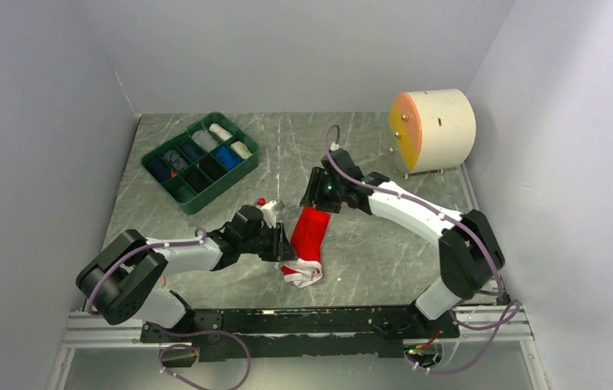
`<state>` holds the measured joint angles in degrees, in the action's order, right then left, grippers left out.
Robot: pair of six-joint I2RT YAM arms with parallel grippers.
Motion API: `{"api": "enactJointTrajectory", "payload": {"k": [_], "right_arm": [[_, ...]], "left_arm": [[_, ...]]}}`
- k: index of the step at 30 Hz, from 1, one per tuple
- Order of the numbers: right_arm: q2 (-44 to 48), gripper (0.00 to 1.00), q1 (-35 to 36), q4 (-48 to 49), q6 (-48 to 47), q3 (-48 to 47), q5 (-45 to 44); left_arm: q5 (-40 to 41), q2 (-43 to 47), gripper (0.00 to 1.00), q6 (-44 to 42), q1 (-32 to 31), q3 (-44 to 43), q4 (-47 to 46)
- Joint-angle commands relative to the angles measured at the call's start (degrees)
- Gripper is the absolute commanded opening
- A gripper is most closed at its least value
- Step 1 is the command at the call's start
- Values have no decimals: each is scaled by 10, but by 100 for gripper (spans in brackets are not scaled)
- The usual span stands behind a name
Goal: Roll the underwear
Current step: Fold the underwear at the center of the board.
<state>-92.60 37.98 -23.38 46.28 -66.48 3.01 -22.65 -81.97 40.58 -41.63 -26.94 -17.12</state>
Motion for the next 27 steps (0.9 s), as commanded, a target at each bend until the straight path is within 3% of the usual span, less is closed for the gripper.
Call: {"api": "enactJointTrajectory", "payload": {"k": [1,8,13,27], "right_arm": [[51,51,1,47,1,69,43],[76,31,7,102,23,155,88],[51,15,30,132,37,174,104],[-13,7,80,176,68,171,88]], "left_arm": [[-1,40,35,-12,2,-15,28],[21,82,49,-18,3,-25,72],[22,64,53,-35,3,-41,93],[38,59,56,-92,2,-58,146]]}}
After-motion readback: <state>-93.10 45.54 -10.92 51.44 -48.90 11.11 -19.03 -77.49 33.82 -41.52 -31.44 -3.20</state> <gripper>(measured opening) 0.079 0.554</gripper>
